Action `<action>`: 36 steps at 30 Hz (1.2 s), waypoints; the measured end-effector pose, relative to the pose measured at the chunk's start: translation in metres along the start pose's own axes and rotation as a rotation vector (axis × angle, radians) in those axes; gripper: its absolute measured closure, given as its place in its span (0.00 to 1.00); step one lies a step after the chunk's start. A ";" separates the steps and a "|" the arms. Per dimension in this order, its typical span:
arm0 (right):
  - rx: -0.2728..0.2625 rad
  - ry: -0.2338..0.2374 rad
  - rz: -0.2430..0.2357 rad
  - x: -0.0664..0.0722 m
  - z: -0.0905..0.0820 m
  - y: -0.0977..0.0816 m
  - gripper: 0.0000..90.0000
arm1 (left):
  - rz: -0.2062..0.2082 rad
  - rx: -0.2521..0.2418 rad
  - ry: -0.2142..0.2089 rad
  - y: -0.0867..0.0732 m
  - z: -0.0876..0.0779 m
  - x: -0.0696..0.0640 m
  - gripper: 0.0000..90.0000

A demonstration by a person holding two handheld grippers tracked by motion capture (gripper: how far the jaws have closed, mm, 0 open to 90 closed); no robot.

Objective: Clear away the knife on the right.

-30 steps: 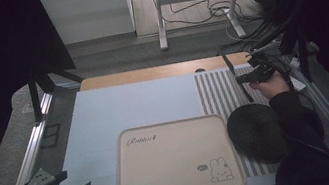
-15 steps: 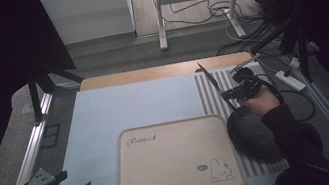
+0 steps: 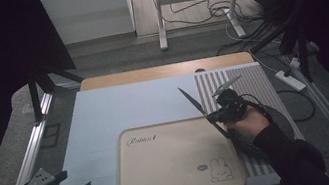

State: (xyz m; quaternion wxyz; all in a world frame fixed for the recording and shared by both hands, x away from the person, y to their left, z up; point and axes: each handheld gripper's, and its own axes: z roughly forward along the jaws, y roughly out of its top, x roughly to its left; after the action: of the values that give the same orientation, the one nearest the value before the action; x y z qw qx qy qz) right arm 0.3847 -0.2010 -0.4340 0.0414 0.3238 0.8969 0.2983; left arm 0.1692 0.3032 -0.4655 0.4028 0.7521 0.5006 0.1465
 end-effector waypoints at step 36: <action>0.252 0.104 -0.313 0.103 0.076 -0.009 1.00 | 0.002 0.005 0.000 0.001 0.001 0.000 0.04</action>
State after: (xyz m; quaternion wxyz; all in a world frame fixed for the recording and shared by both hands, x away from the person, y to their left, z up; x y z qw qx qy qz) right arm 0.3191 -0.1057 -0.4887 0.0003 0.1674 0.9674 0.1901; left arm 0.1703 0.3027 -0.4656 0.4005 0.7538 0.5002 0.1458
